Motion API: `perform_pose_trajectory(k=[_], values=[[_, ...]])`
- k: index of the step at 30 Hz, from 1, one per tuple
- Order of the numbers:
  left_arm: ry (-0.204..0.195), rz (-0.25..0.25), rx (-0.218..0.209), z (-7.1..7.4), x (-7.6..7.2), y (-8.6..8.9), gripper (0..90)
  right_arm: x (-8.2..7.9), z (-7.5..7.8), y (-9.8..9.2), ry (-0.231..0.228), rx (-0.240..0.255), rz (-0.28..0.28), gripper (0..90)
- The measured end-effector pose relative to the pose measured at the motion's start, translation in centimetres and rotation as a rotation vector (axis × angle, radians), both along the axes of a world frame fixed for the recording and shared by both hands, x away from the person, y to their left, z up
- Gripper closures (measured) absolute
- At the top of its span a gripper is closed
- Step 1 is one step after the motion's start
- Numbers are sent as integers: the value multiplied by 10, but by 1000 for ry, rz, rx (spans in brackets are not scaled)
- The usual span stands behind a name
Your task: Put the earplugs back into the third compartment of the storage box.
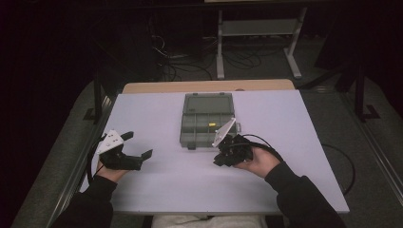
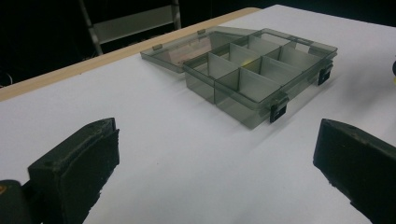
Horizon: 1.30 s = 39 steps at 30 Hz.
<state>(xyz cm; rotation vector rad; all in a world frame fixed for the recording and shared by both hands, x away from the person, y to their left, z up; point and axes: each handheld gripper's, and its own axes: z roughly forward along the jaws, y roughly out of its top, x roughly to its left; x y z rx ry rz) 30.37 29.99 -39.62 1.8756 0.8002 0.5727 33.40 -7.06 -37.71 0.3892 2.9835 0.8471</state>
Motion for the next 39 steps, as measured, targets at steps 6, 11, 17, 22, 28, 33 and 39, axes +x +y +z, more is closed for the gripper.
perform_pose_trajectory(k=[6, 11, 17, 22, 28, 33, 39], values=[[0, -2, 0, 0, 0, 0, 0, 9, 11, 3, -7, 4, -5, 795], [-2, -2, 1, 0, 0, 0, 0, 19, 22, 4, -14, 15, -19, 795], [-1, -4, 0, 0, 0, 0, 0, 32, 30, 2, -20, 17, -44, 795], [-1, -3, -1, 0, 0, 0, 0, 46, 35, -2, -18, 26, -77, 795], [-1, -3, -3, 0, 0, 0, 0, 60, 42, -7, -26, 30, -111, 795], [-2, -4, -3, 0, 0, 0, 0, 71, 49, -6, -31, 19, -129, 795], [-3, -5, -3, 1, 0, 0, 0, 86, 49, -3, -28, 2, -168, 795]])
